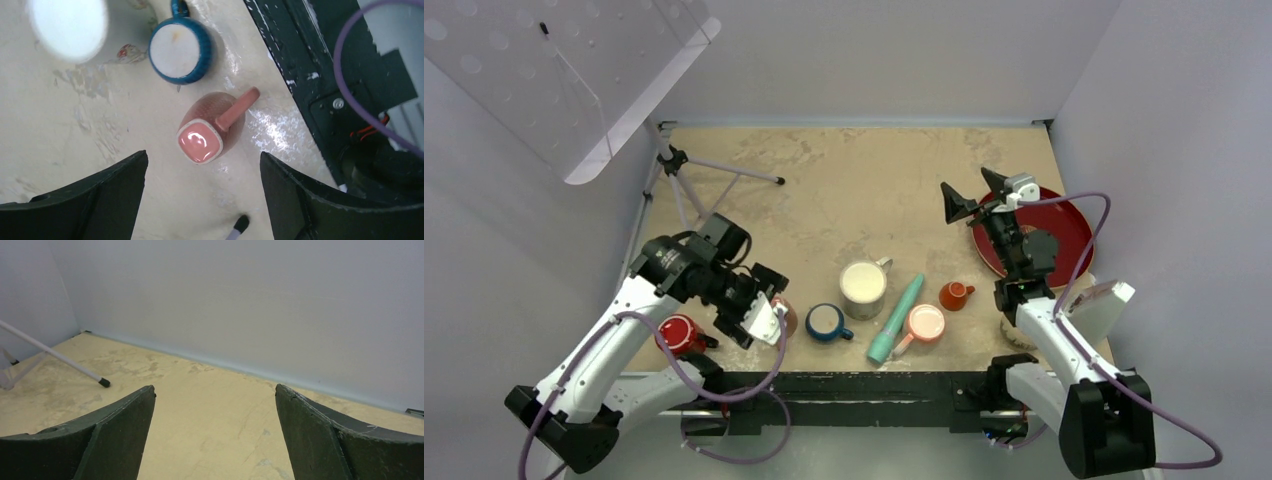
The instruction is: Turn the mug right side up
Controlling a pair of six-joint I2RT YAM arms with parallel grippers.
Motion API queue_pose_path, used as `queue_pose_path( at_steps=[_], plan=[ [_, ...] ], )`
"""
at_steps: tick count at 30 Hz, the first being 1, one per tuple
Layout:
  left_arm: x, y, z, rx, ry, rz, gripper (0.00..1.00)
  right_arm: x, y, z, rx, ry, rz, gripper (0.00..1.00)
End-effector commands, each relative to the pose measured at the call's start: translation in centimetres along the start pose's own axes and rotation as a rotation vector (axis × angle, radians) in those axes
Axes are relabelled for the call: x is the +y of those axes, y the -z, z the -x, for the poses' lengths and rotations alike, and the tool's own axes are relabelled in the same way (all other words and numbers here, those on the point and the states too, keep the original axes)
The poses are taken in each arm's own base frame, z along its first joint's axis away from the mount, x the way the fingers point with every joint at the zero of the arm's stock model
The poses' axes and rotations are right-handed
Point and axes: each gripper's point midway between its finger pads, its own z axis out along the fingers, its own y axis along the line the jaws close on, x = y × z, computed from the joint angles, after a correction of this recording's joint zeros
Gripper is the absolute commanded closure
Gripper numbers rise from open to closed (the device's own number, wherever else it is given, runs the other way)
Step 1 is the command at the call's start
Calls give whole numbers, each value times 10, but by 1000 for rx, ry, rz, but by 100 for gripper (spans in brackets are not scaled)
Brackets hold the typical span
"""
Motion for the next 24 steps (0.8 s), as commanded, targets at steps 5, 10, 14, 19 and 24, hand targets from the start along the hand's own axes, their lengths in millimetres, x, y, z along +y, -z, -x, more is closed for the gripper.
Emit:
queue_pose_path(
  at_steps=[5, 10, 14, 19, 24],
  plan=[
    [-16, -52, -22, 131, -487, -208, 21, 16, -4, 2, 1, 9, 38, 7],
    [3, -82, -39, 172, -657, -194, 22, 17, 0, -8, 24, -6, 33, 7],
    [12, -100, -48, 205, -690, -191, 24, 18, 0, -12, 36, -13, 33, 7],
    [-14, -109, -60, 194, -710, -281, 44, 17, 0, -15, 45, -12, 28, 7],
    [-12, -118, -73, 235, -719, -281, 59, 18, -2, -22, 61, -21, 33, 7]
  ],
)
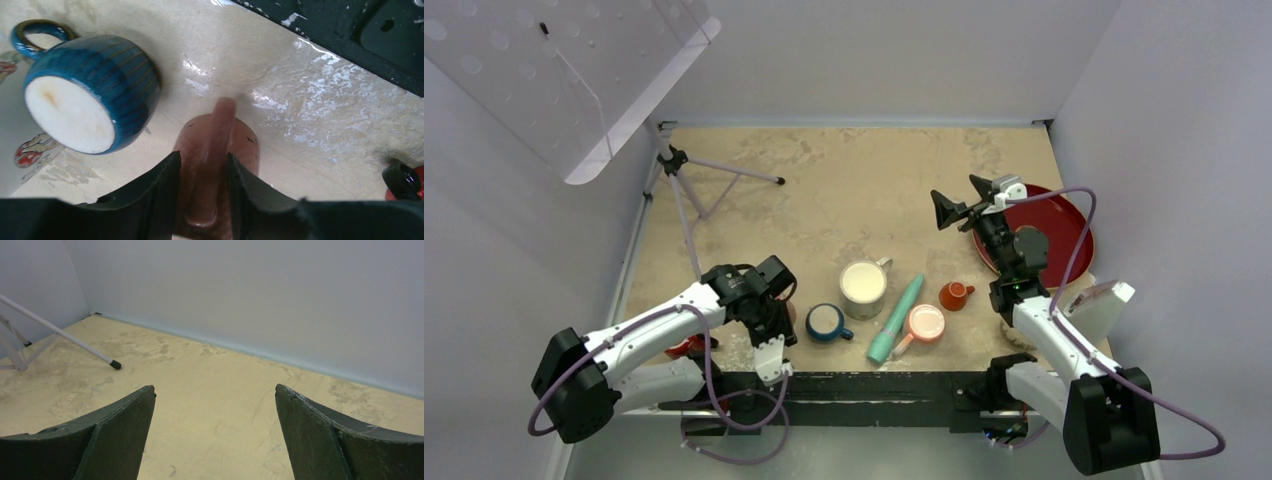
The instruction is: Turn the mug right side up
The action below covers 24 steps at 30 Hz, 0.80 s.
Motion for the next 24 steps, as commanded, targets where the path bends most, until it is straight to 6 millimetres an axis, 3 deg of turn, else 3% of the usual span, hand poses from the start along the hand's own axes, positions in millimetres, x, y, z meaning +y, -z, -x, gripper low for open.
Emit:
queue_pose_path(
  at_steps=[1, 5, 7, 12, 17, 21, 24],
  plan=[
    [4, -9, -13, 51, -27, -5, 64, -1, -3, -1, -4, 2, -8, 7],
    [0, -3, -19, 54, 86, -113, 92, -1, -4, -4, 10, -2, -10, 7],
    [6, 6, -17, 42, 160, -120, 100, -2, -4, -4, 12, 0, -11, 7],
    [63, 32, -28, 37, 441, 97, 100, -5, -11, -3, 50, -33, -31, 7],
    [111, 79, -43, -39, 797, 282, 100, 0, -24, 2, 142, -141, -23, 8],
    [148, 124, -74, -149, 1206, 449, 100, 17, -32, 2, 240, -252, 43, 8],
    [172, 157, -91, -295, 1510, 539, 100, 45, -32, 4, 292, -356, 142, 10]
  ],
)
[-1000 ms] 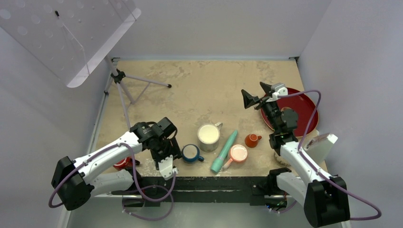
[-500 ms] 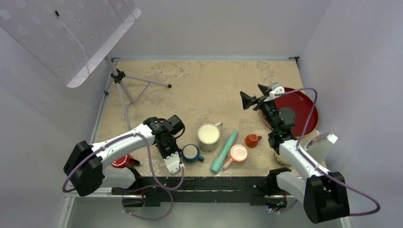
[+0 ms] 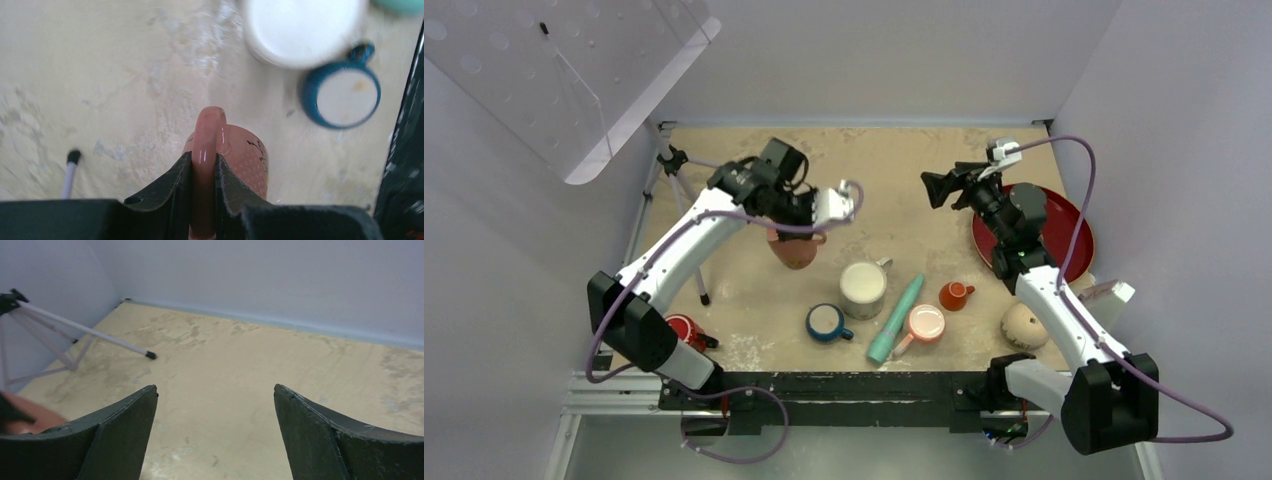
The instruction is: Turn the mug right side up
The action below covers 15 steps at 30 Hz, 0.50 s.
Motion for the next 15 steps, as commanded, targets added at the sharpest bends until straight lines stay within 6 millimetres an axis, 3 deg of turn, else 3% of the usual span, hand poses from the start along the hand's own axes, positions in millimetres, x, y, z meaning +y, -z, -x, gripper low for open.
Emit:
queue_pose_path(
  at_steps=[1, 6, 12, 15],
  plan=[
    [49, 38, 45, -228, 586, 84, 100, 46, 2, -8, 132, -189, 166, 11],
    [87, 71, 82, -419, 853, 110, 100, 91, 11, -9, 166, -345, 312, 12],
    [101, 97, 123, -588, 919, 68, 100, 139, 20, 1, 143, -574, 502, 12],
    [103, 99, 130, -607, 921, 54, 100, 161, 15, 1, 178, -589, 572, 12]
  ],
)
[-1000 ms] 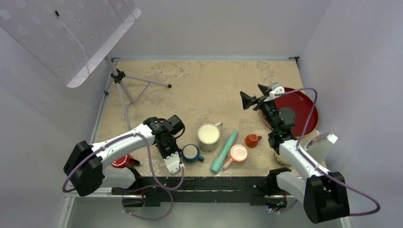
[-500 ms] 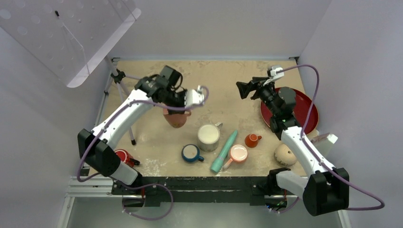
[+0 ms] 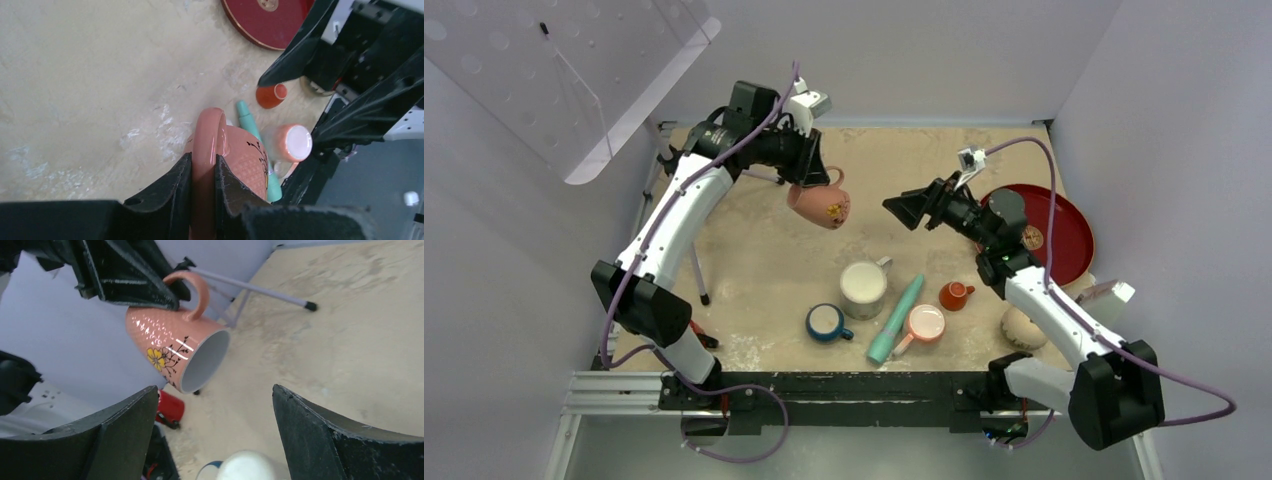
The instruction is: Turn the mug right side up
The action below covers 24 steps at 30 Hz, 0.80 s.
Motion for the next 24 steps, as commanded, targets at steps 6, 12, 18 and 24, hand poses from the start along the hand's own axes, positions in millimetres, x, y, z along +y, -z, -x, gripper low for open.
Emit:
queue_pose_path(
  at_steps=[6, 12, 18, 24],
  plan=[
    [-51, 5, 48, -148, 32, -159, 100, 58, -31, -5, 74, -86, 238, 14],
    [-60, -6, 53, -154, 46, -199, 100, 89, -39, -2, 79, -30, 359, 24],
    [-64, -10, 56, -160, 48, -231, 100, 96, -35, 10, 36, -4, 359, 96],
    [-31, -3, 62, -189, 34, -64, 15, 30, -30, 39, -32, 46, -32, 100]
  ],
)
